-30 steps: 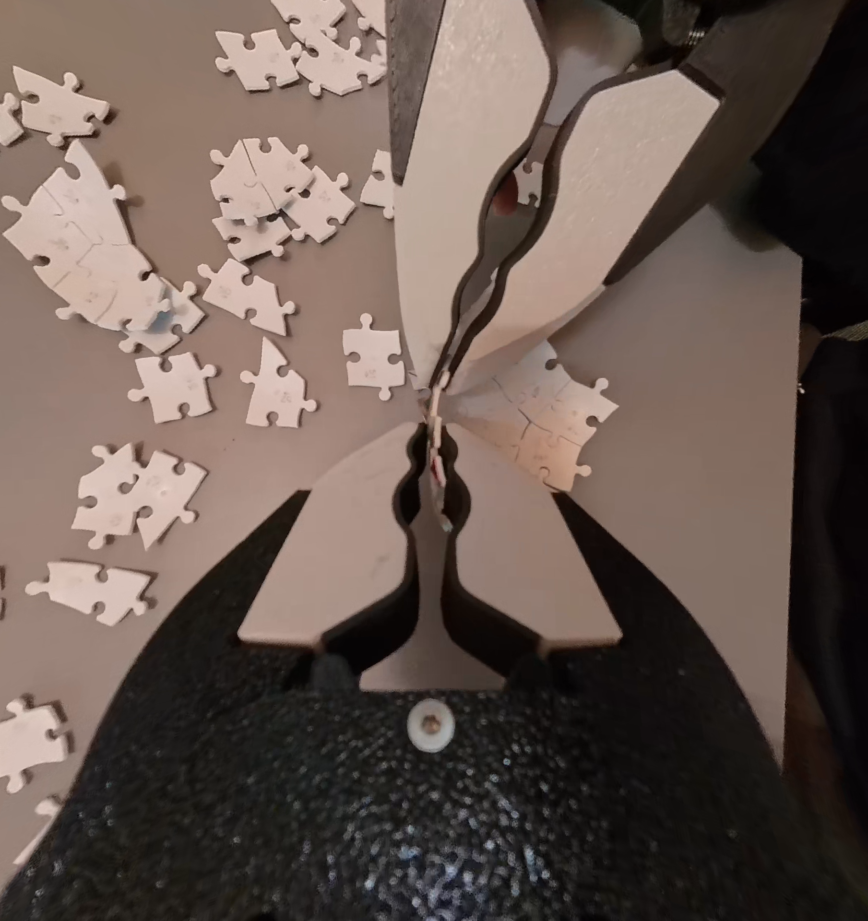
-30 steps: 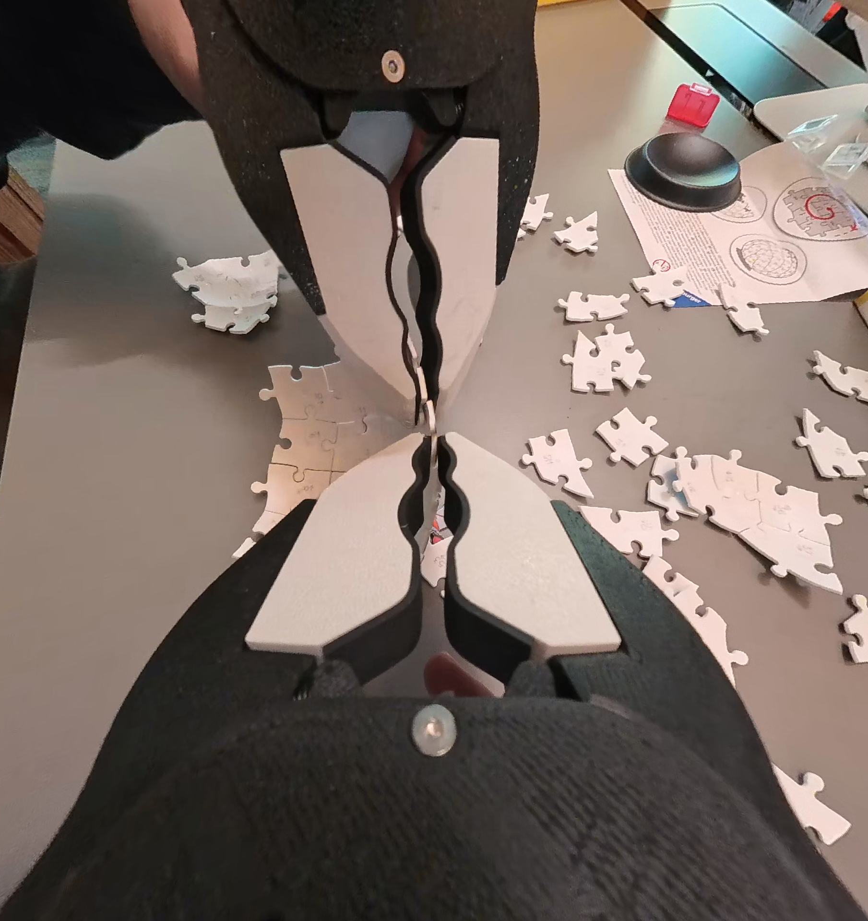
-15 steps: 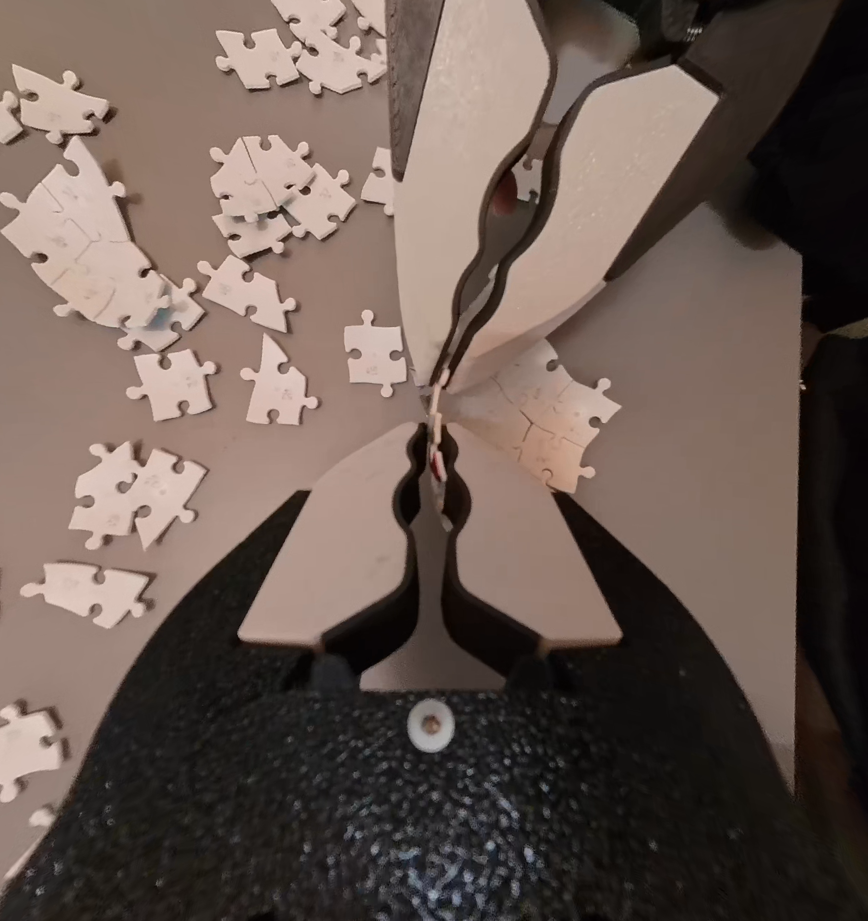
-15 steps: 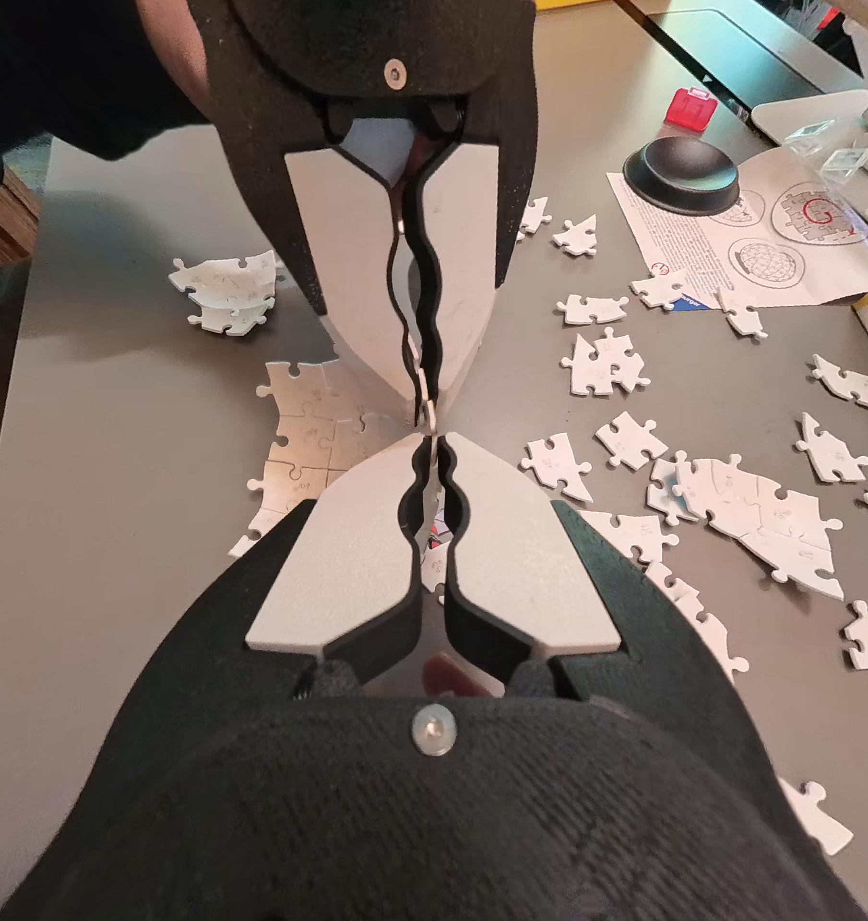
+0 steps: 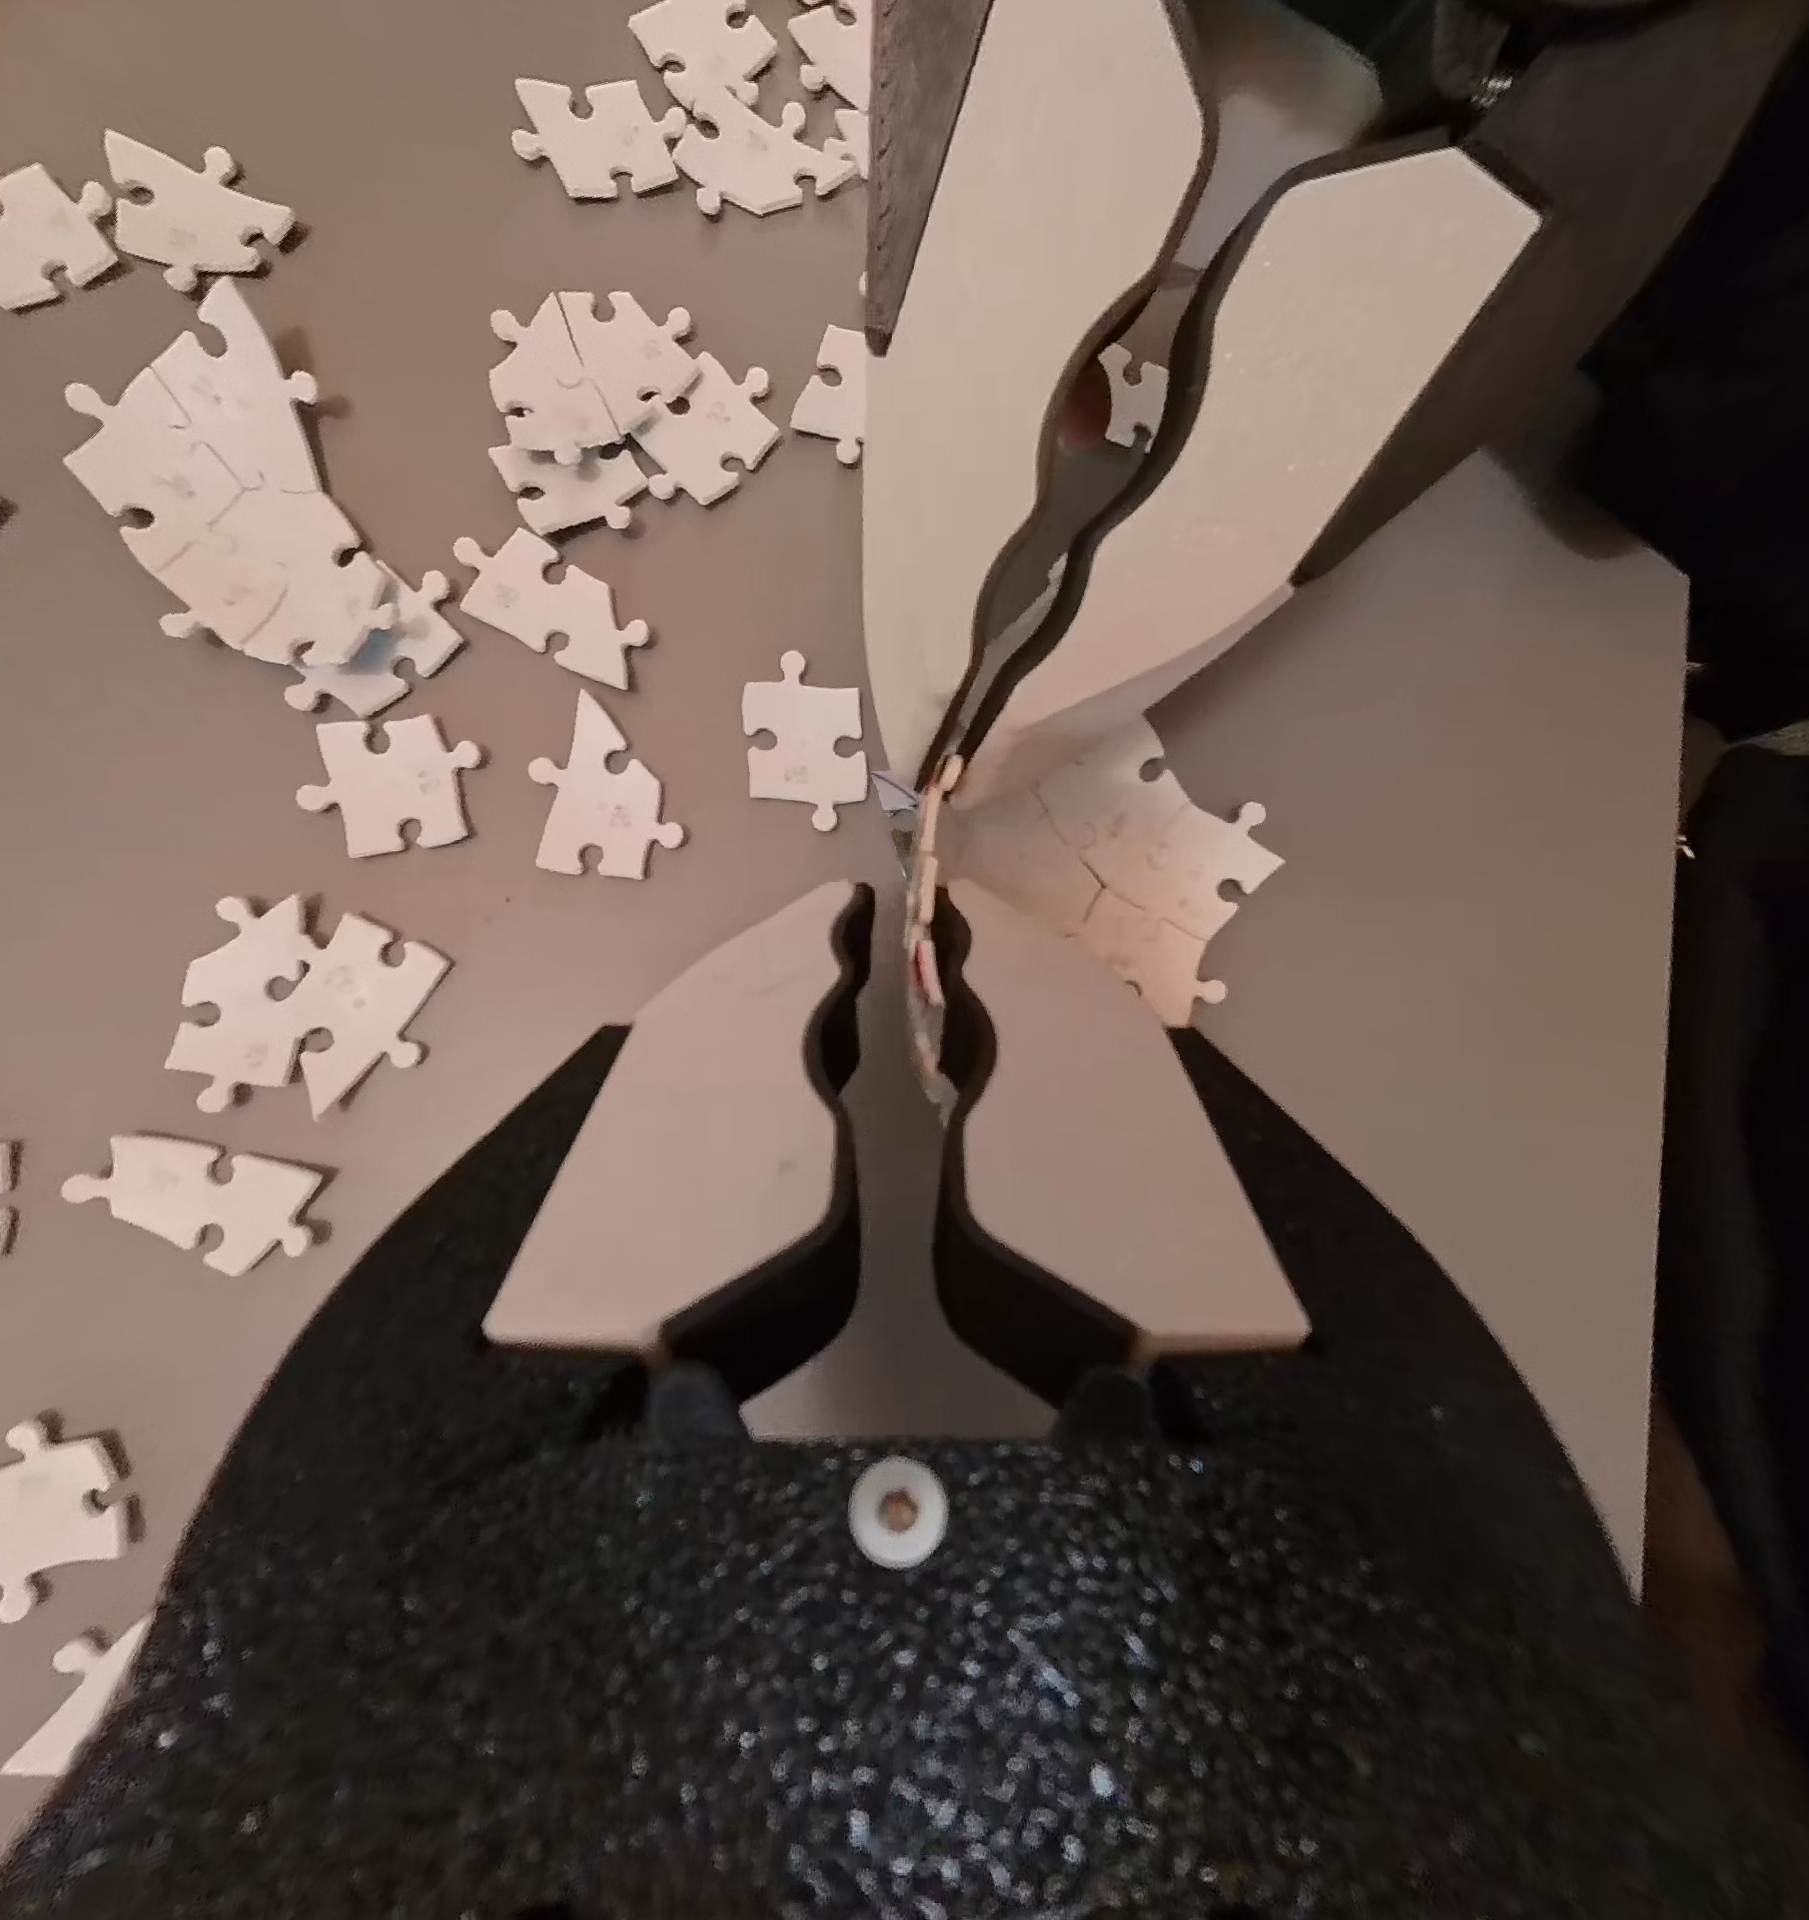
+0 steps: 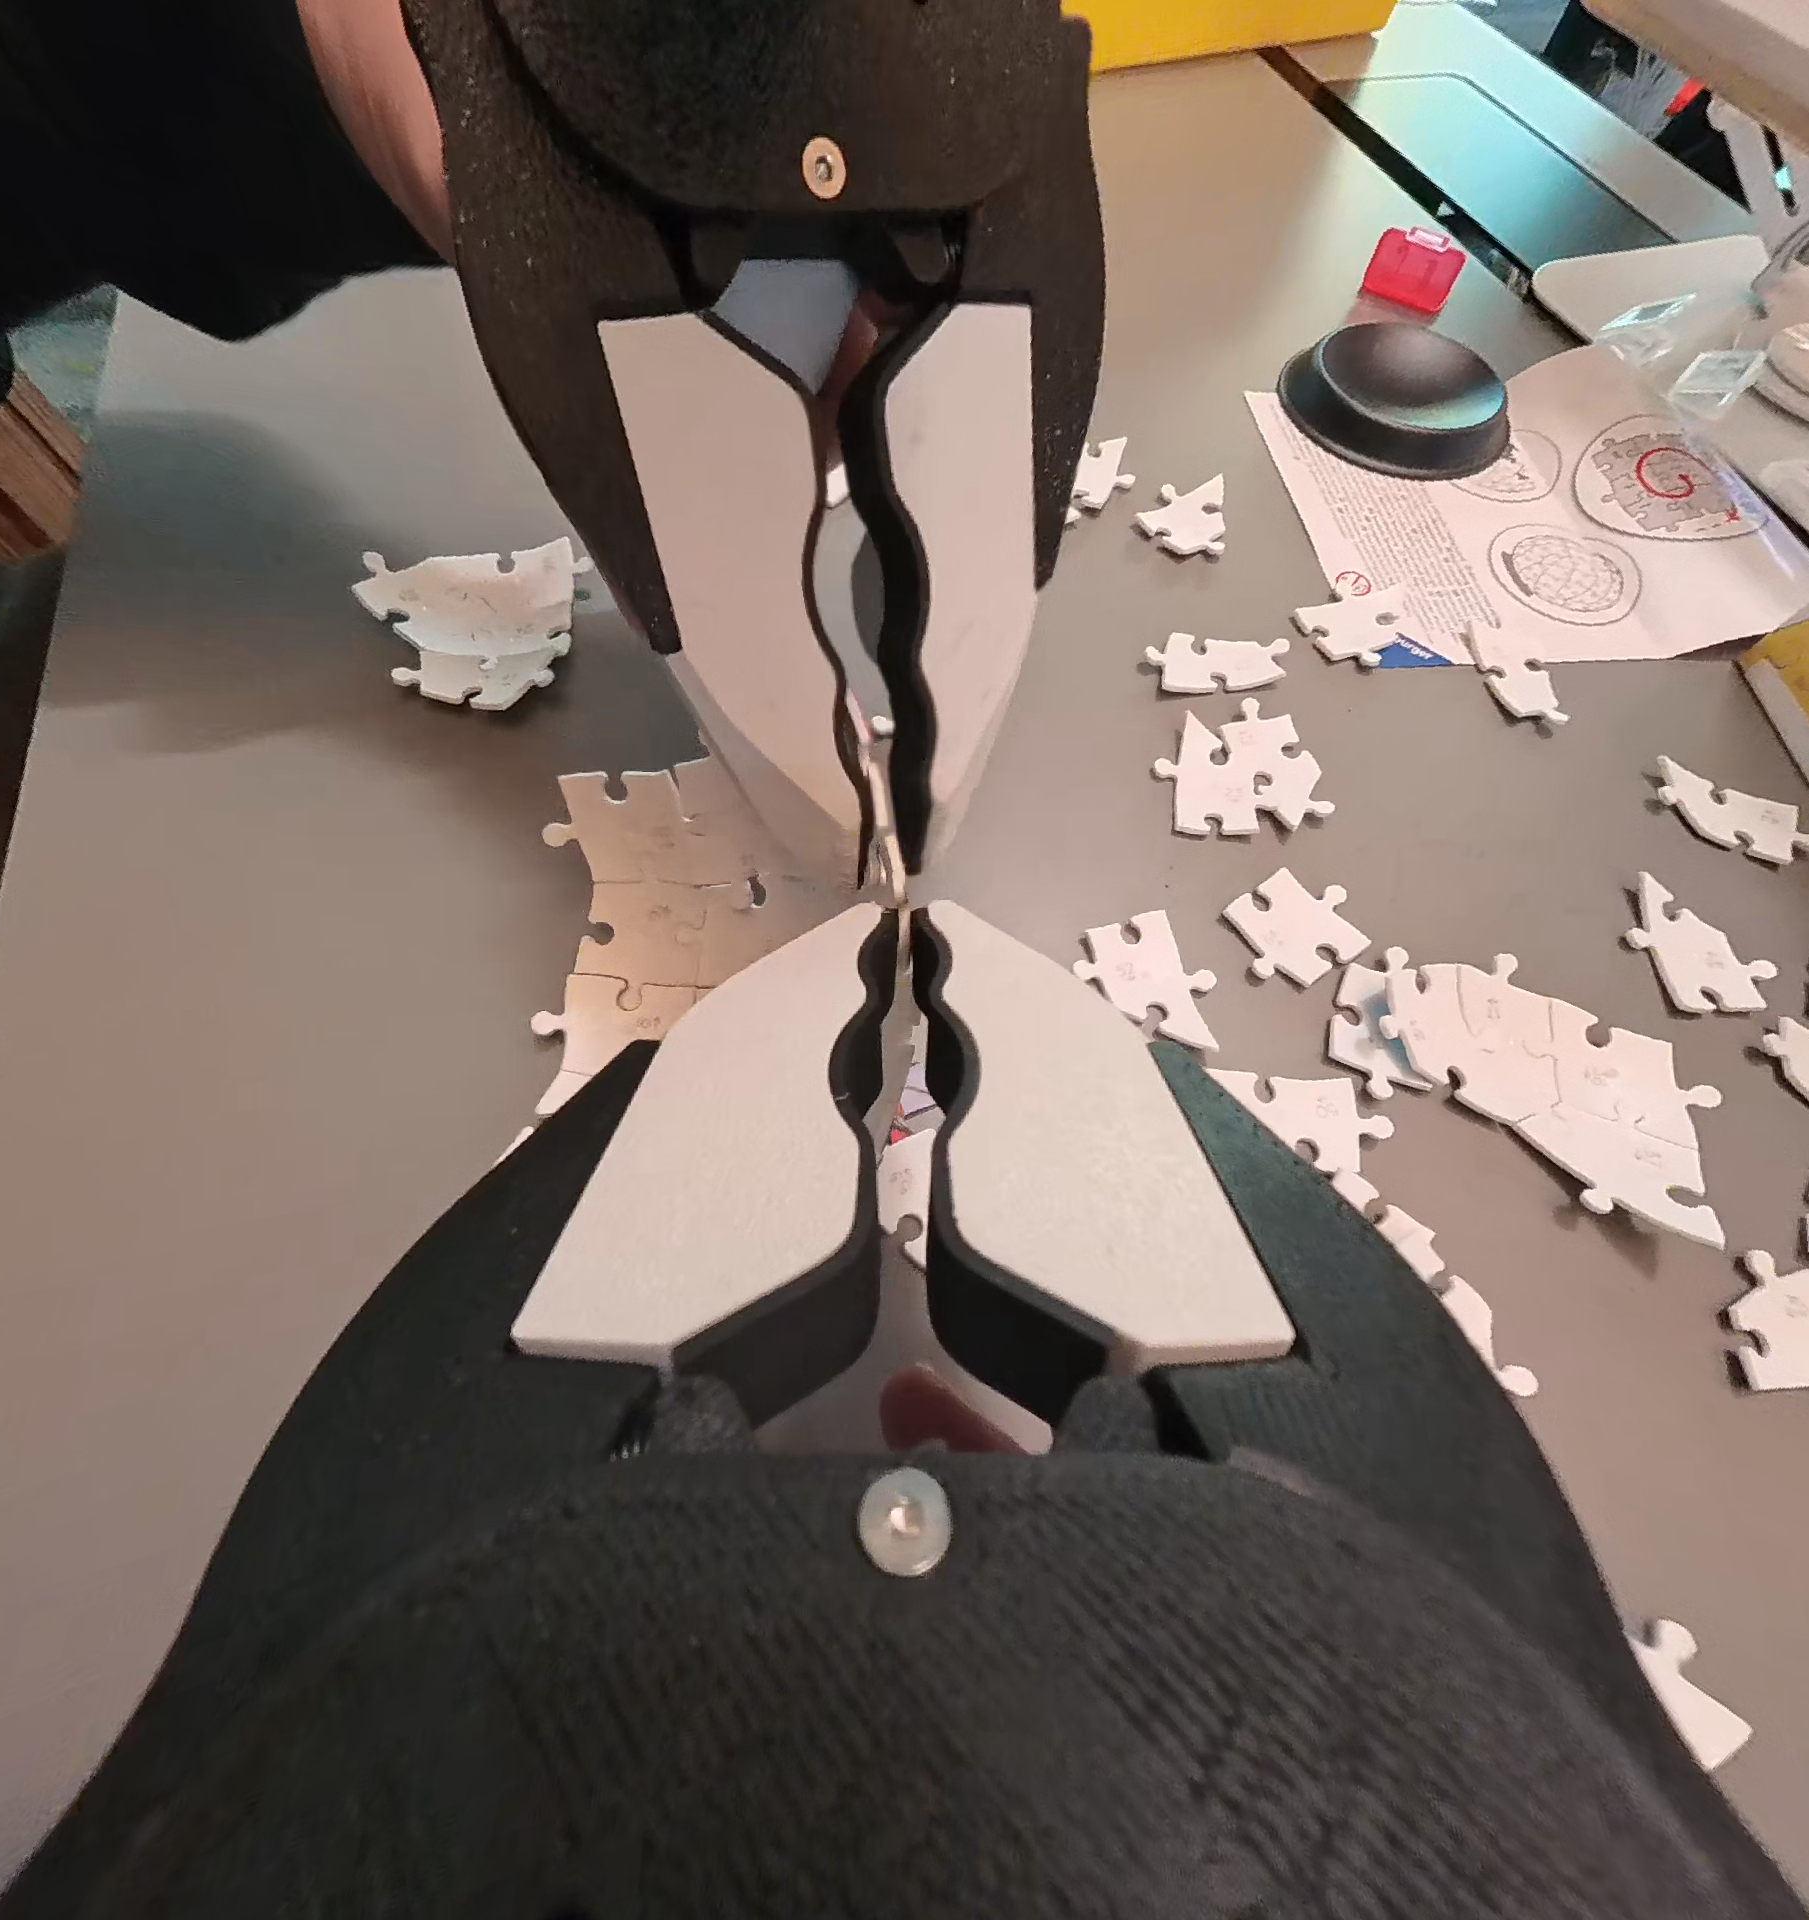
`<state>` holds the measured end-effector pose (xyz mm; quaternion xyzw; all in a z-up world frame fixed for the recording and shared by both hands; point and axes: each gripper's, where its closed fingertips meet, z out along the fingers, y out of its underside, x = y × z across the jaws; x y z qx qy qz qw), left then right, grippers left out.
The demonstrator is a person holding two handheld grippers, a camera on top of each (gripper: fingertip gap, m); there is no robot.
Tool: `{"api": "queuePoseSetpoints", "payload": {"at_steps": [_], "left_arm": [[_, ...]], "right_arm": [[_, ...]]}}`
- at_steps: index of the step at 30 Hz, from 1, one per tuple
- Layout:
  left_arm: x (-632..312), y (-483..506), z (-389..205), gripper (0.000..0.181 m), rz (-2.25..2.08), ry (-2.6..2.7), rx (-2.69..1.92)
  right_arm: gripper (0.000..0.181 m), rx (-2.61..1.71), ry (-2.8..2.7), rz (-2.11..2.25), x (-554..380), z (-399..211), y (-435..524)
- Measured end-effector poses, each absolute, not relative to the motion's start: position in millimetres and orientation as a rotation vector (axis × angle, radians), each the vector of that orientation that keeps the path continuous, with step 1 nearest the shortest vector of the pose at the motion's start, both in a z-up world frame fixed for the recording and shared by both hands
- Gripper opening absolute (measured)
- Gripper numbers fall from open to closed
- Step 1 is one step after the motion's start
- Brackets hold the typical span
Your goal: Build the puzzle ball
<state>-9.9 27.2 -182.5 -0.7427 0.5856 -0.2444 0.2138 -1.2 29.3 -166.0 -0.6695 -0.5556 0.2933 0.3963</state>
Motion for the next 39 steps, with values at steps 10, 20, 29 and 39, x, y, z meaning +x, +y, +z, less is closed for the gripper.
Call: {"api": "queuePoseSetpoints", "payload": {"at_steps": [10,20,29,39], "left_arm": [[-11.2,28.0,-181.8,0.011,-0.622,1.644,-2.038],[-12.9,23.6,-180.5,0.002,-0.632,1.654,-2.058],[-12.9,26.8,-180.0,0.003,-0.723,1.525,-2.119],[-14.3,31.0,-182.3,0.003,-0.769,1.451,-2.130]], "right_arm": [[0.003,-1.698,-1.398,0.757,2.0,-167.3,31.0],[0.002,-1.684,-1.398,0.777,1.8,-165.3,29.4],[0.002,-1.664,-1.385,0.752,2.1,-163.5,31.8],[0.002,-1.680,-1.390,0.723,2.6,-166.8,34.5]]}}
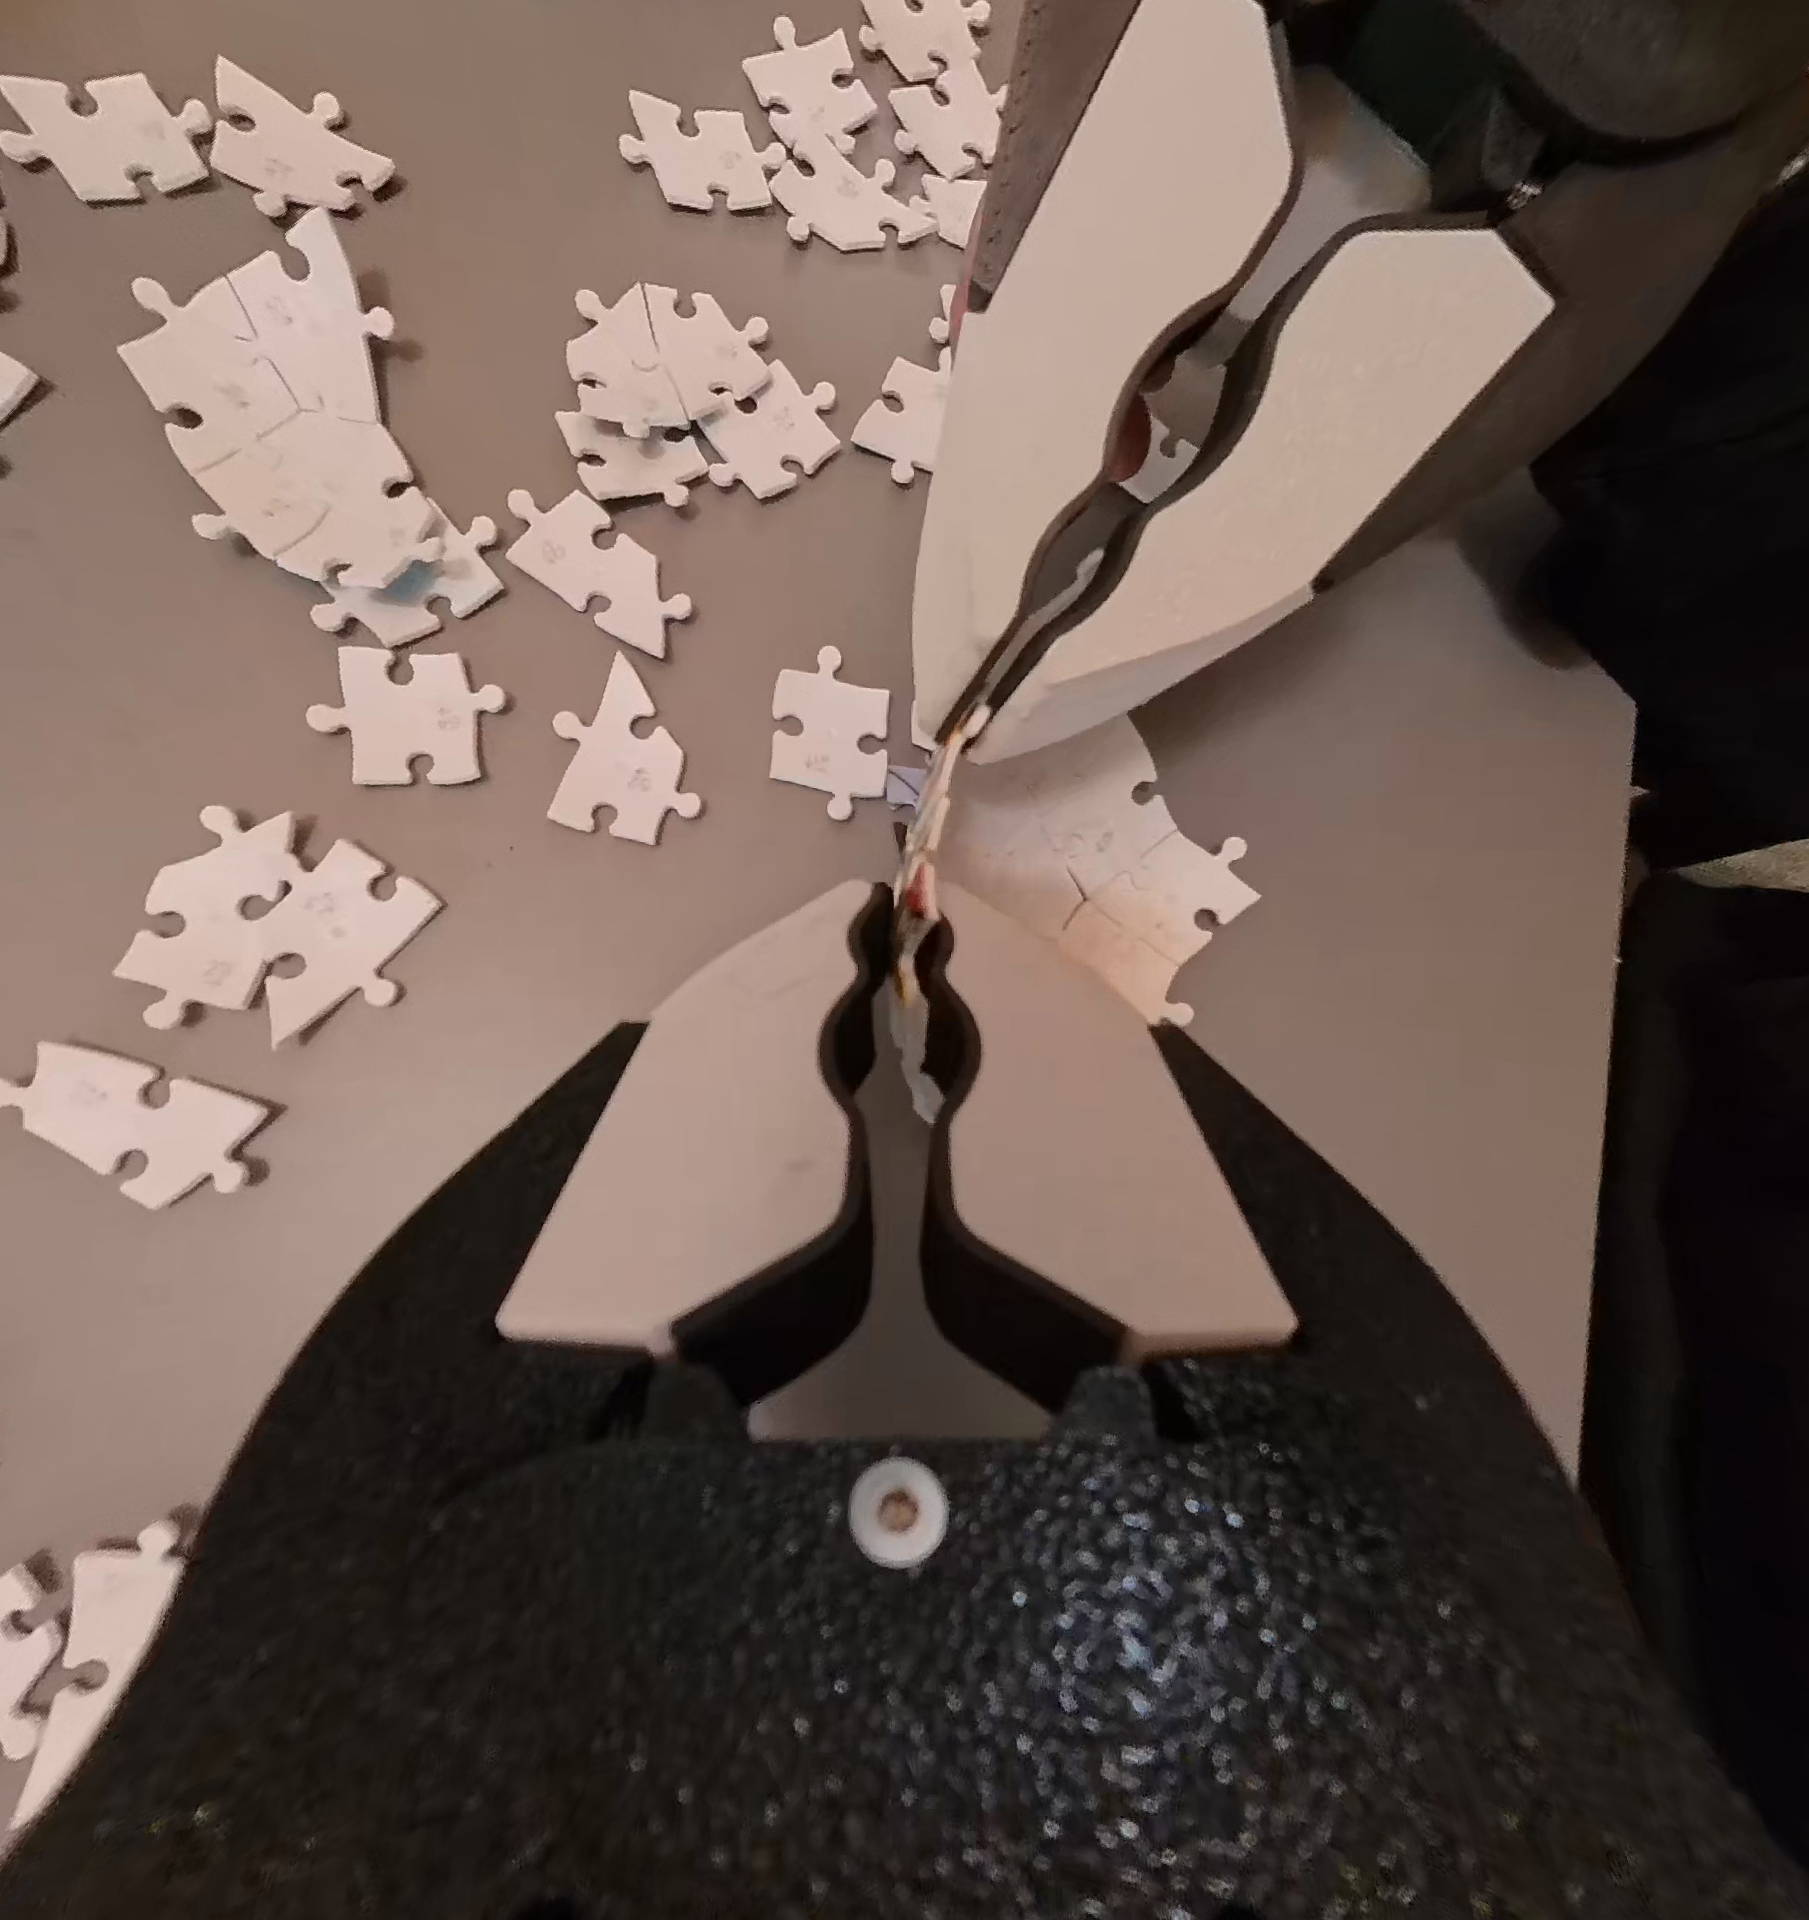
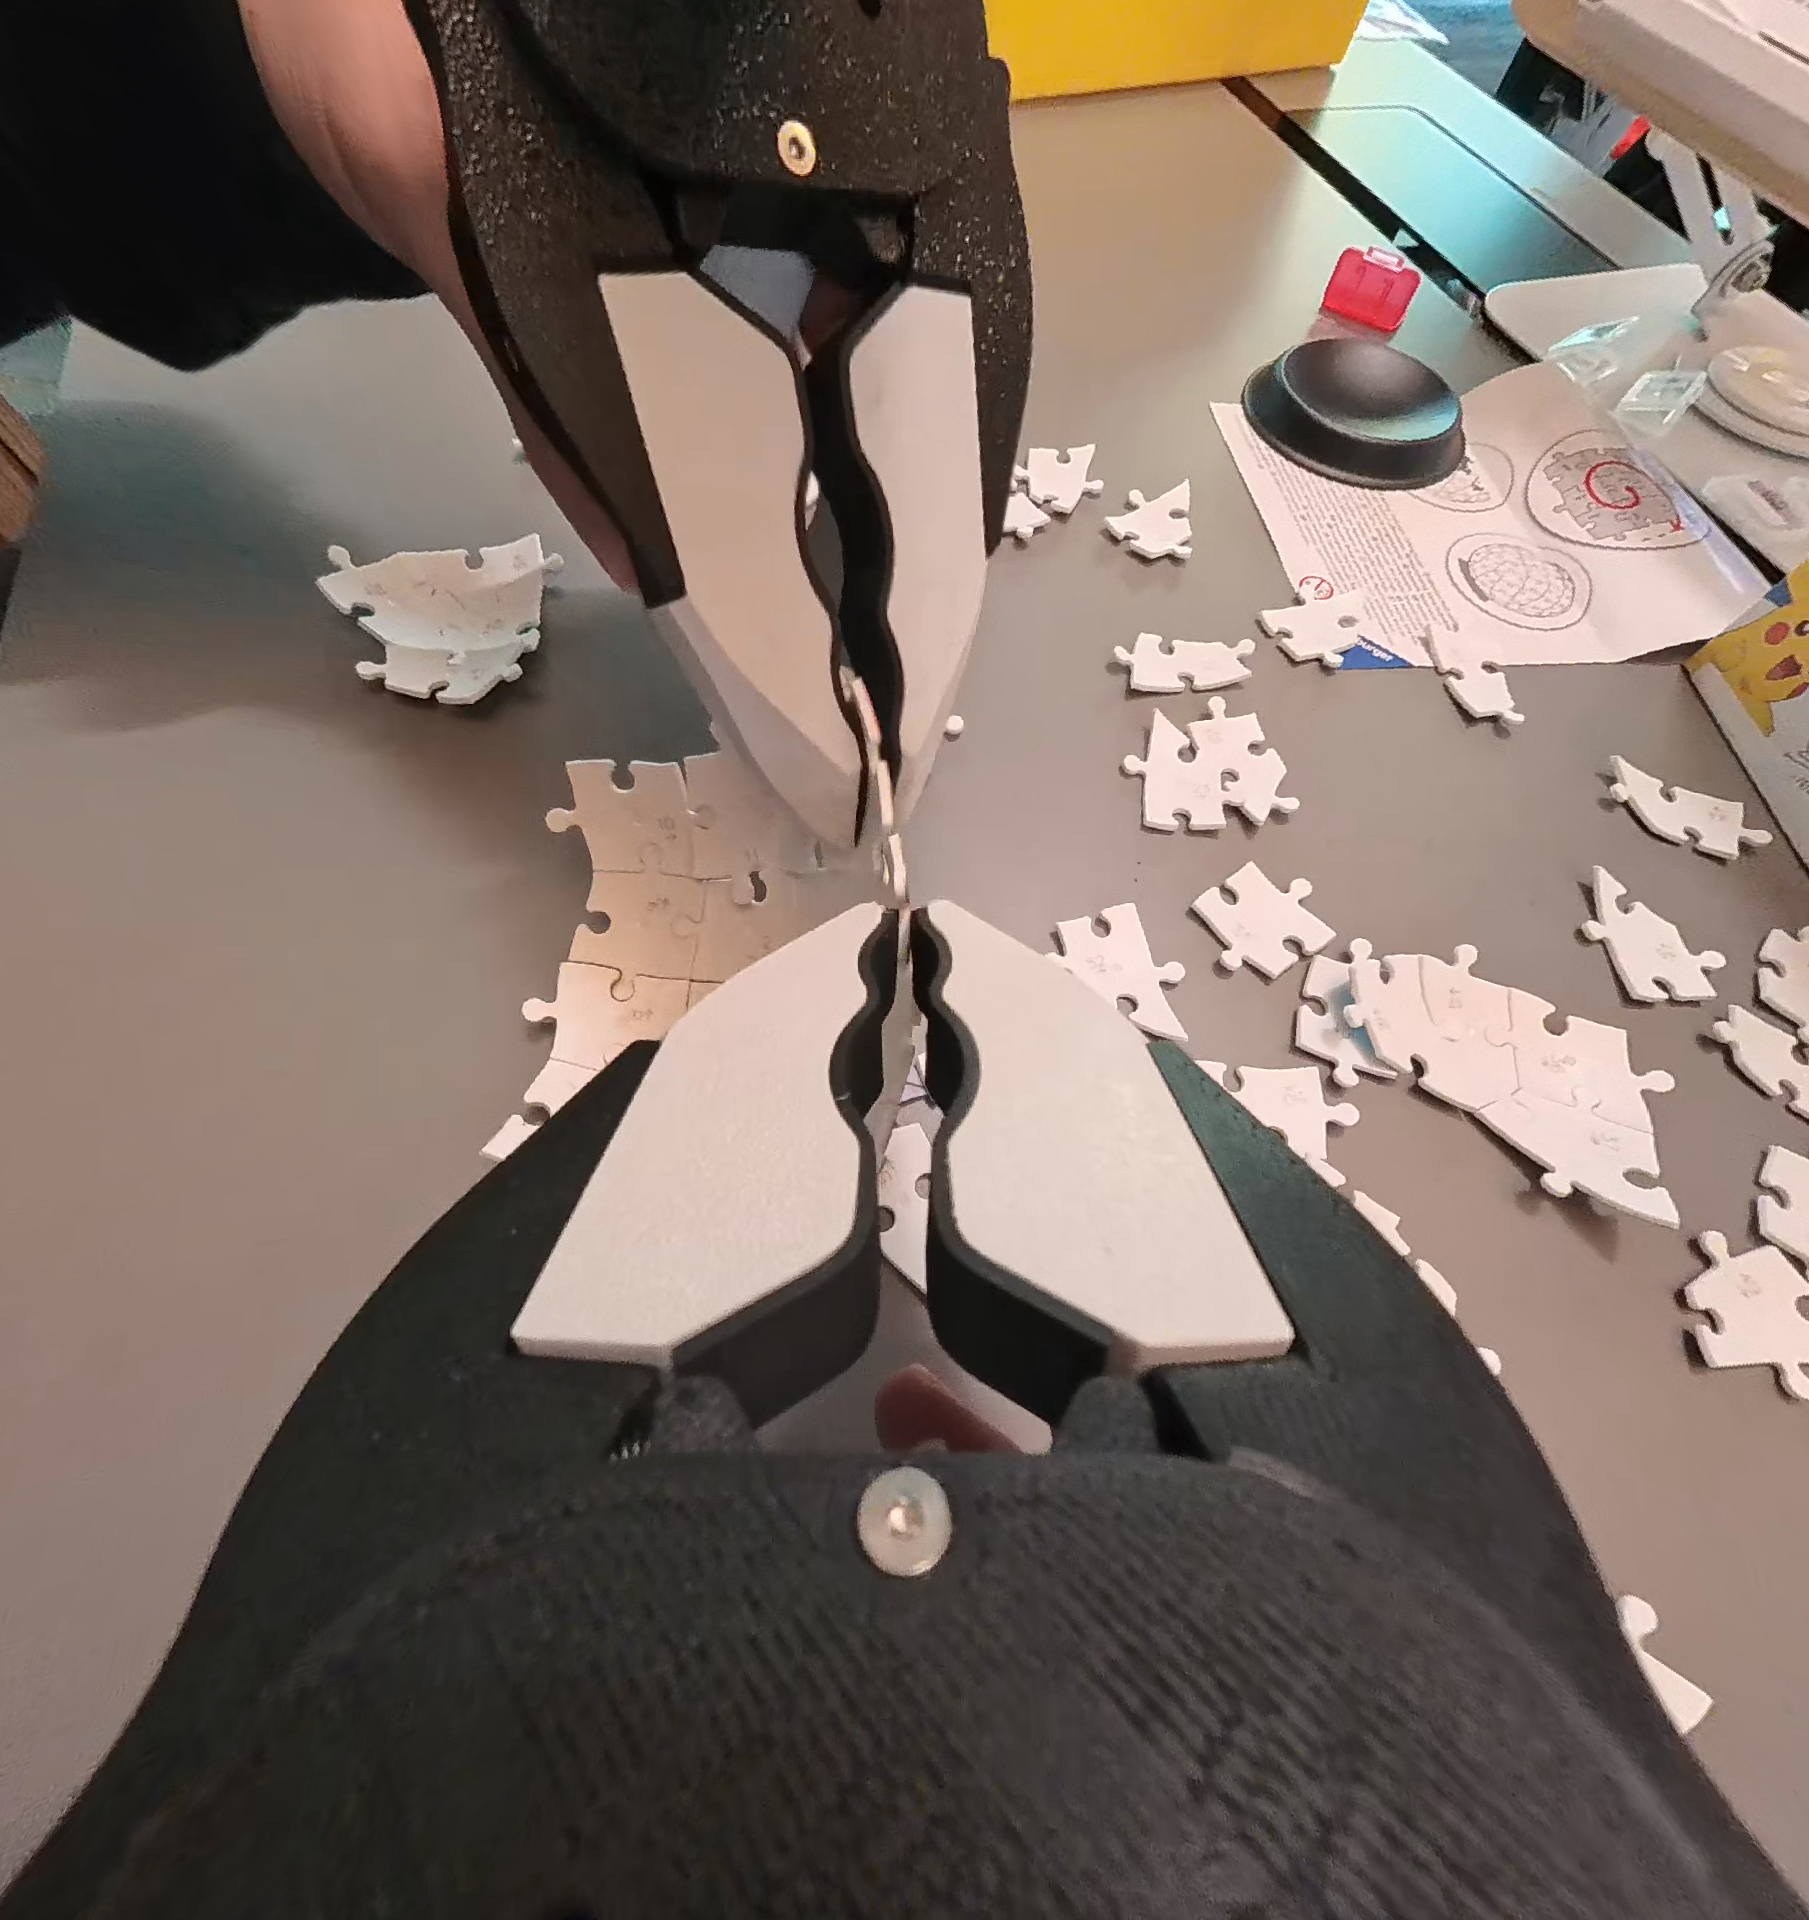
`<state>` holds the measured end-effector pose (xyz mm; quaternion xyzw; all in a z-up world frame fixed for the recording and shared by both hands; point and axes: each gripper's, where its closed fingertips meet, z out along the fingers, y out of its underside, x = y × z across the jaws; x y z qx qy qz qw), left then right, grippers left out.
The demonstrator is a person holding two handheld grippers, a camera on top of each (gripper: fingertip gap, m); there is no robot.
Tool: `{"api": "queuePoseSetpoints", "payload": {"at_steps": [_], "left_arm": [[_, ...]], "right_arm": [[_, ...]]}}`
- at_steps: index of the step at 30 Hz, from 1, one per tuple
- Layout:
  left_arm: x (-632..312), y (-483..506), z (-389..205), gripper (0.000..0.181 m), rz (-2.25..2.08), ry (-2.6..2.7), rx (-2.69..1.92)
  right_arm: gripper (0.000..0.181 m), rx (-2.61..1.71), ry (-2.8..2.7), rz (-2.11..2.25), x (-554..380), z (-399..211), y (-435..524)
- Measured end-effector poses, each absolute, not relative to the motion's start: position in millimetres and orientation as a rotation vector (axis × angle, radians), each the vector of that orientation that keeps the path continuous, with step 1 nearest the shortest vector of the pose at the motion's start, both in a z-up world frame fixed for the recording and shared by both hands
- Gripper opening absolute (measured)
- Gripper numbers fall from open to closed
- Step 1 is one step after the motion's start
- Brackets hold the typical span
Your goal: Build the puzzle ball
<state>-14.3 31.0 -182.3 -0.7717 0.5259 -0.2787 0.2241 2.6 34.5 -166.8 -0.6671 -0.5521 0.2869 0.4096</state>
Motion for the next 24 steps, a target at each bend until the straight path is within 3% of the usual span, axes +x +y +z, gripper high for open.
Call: {"api": "queuePoseSetpoints", "payload": {"at_steps": [14,24], "left_arm": [[-14.3,34.6,-182.2,0.007,-0.708,1.472,-2.069],[-18.5,30.0,-189.8,0.019,-0.605,1.556,-2.131]], "right_arm": [[0.002,-1.687,-1.376,0.722,3.7,-166.2,36.5],[0.003,-1.683,-1.389,0.722,3.4,-165.5,34.7]]}}
